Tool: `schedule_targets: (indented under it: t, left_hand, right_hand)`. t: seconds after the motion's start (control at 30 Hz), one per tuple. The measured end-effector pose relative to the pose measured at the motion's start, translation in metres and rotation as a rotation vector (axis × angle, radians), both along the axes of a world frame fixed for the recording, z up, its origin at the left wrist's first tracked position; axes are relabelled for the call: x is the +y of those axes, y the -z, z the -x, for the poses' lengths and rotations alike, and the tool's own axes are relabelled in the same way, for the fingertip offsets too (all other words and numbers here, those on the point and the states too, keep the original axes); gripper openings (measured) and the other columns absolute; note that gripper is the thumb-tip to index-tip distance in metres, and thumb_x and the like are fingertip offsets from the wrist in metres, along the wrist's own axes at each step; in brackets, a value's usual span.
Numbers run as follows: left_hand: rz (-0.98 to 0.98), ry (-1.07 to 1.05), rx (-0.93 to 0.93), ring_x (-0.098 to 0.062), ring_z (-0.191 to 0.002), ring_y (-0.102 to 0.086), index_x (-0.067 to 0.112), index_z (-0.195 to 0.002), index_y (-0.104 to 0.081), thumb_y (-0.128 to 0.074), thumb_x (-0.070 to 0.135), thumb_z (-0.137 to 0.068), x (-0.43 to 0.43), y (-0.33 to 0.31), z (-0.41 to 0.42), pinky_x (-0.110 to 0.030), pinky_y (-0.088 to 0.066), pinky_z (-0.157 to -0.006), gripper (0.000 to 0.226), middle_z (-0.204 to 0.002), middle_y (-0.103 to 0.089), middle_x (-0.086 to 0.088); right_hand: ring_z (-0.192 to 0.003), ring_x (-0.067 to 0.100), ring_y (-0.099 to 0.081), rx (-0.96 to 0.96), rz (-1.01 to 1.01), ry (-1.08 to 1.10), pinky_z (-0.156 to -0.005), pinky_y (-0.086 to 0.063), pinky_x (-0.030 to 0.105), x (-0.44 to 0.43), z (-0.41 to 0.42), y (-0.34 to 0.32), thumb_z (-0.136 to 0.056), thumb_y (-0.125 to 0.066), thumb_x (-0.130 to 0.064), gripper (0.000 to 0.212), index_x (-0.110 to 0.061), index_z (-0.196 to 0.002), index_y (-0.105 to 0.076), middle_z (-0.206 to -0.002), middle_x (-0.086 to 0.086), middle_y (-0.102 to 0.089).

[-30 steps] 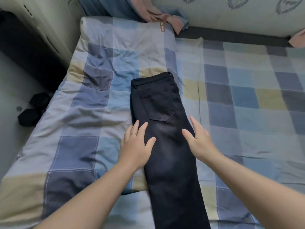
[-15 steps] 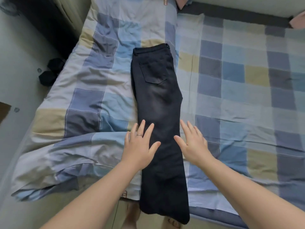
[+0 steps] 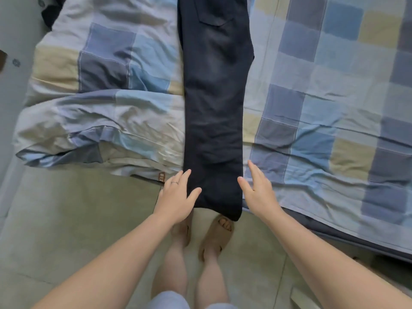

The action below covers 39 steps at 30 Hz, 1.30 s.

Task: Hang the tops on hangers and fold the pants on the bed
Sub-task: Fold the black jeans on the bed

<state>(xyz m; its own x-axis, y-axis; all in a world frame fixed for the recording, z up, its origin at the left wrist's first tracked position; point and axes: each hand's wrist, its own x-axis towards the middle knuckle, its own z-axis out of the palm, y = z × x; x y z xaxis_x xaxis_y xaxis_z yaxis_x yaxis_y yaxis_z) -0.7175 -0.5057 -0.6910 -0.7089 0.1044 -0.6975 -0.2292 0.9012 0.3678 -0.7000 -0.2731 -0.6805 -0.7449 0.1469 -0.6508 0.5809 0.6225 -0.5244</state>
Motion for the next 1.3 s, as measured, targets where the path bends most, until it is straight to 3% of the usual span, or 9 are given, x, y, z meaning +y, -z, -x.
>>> schedule_targets:
  t: [0.33, 0.4, 0.47, 0.57, 0.73, 0.87, 1.0, 1.13, 1.3]
  left_hand:
    - [-0.127, -0.279, -0.048, -0.021, -0.148, -0.025, 0.023, -0.158, -0.021, -0.059, 0.045, -0.095, -0.014, 0.114, -0.029, -0.043, -0.028, -0.119, 0.077, -0.161, -0.031, 0.0]
    - [-0.152, -0.332, -0.033, -0.02, -0.146, -0.031, 0.022, -0.157, -0.022, -0.063, 0.046, -0.091, -0.015, 0.133, -0.027, -0.046, -0.032, -0.117, 0.082, -0.158, -0.036, 0.0]
    - [-0.151, -0.352, -0.019, -0.02, -0.141, -0.037, 0.019, -0.154, -0.027, -0.068, 0.045, -0.088, -0.014, 0.146, -0.025, -0.046, -0.036, -0.114, 0.082, -0.153, -0.042, 0.001]
    - [-0.169, -0.445, -0.044, -0.02, -0.124, -0.053, 0.018, -0.14, -0.041, -0.074, 0.041, -0.083, -0.012, 0.159, -0.018, -0.04, -0.046, -0.102, 0.07, -0.137, -0.056, 0.003]
    - [-0.29, -0.586, -0.177, -0.016, -0.108, -0.063, 0.018, -0.122, -0.062, -0.079, 0.024, -0.082, -0.012, 0.158, -0.006, -0.03, -0.051, -0.089, 0.044, -0.116, -0.068, 0.005]
    - [-0.343, -0.584, -0.302, -0.008, -0.088, -0.065, 0.017, -0.104, -0.067, -0.077, 0.017, -0.084, -0.02, 0.141, -0.006, -0.02, -0.05, -0.07, 0.022, -0.095, -0.07, 0.008]
    - [-0.362, -0.6, -0.372, -0.009, -0.09, -0.066, 0.02, -0.102, -0.067, -0.073, 0.025, -0.089, -0.032, 0.105, -0.013, -0.024, -0.051, -0.074, 0.015, -0.096, -0.07, 0.01]
    - [-0.347, -0.605, -0.406, -0.017, -0.101, -0.067, 0.017, -0.112, -0.07, -0.071, 0.029, -0.089, -0.048, 0.049, -0.019, -0.033, -0.052, -0.09, 0.026, -0.112, -0.072, 0.001]
    - [-0.362, -0.587, -0.39, -0.013, -0.096, -0.064, 0.015, -0.119, -0.066, -0.068, 0.024, -0.091, -0.068, -0.037, -0.022, -0.026, -0.049, -0.073, 0.029, -0.113, -0.069, 0.001]
  right_hand:
    - [-0.152, 0.01, -0.018, -0.12, 0.125, 0.244, -0.124, -0.019, 0.04, -0.014, -0.047, 0.119, -0.102, -0.048, -0.044, 0.068, -0.027, -0.16, -0.016, -0.165, -0.011, -0.02]
    - [-0.147, 0.011, -0.03, -0.141, 0.171, 0.33, -0.122, -0.027, 0.042, -0.015, -0.043, 0.14, -0.093, -0.051, -0.055, 0.074, -0.032, -0.158, -0.022, -0.161, -0.013, -0.031]
    - [-0.132, 0.01, -0.047, -0.138, 0.21, 0.427, -0.113, -0.039, 0.039, -0.017, -0.041, 0.158, -0.09, -0.056, -0.05, 0.066, -0.031, -0.149, -0.034, -0.141, -0.018, -0.051]
    - [-0.112, 0.007, -0.055, -0.113, 0.235, 0.536, -0.103, -0.045, 0.033, -0.017, -0.033, 0.171, -0.094, -0.065, -0.031, 0.042, -0.029, -0.129, -0.043, -0.112, -0.025, -0.055]
    - [-0.107, 0.017, -0.066, -0.266, 0.291, 0.565, -0.095, -0.054, 0.042, -0.01, -0.03, 0.175, -0.084, -0.079, -0.031, 0.044, -0.019, -0.12, -0.058, -0.117, -0.006, -0.067]
    - [-0.096, 0.019, -0.072, -0.353, 0.367, 0.546, -0.086, -0.057, 0.035, -0.009, -0.038, 0.158, -0.08, -0.083, -0.027, 0.032, -0.017, -0.108, -0.07, -0.107, 0.001, -0.076]
    - [-0.089, 0.018, -0.073, -0.394, 0.374, 0.501, -0.075, -0.056, 0.031, -0.011, -0.044, 0.113, -0.082, -0.081, -0.03, 0.026, -0.016, -0.102, -0.073, -0.094, -0.001, -0.078]
    - [-0.091, 0.02, -0.074, -0.4, 0.371, 0.45, -0.082, -0.056, 0.034, -0.017, -0.051, 0.05, -0.083, -0.08, -0.032, 0.026, -0.015, -0.102, -0.074, -0.092, -0.001, -0.079]
    - [-0.094, 0.024, -0.074, -0.403, 0.398, 0.448, -0.087, -0.057, 0.038, -0.035, -0.059, -0.039, -0.082, -0.081, -0.034, 0.031, -0.015, -0.106, -0.074, -0.098, 0.001, -0.078]
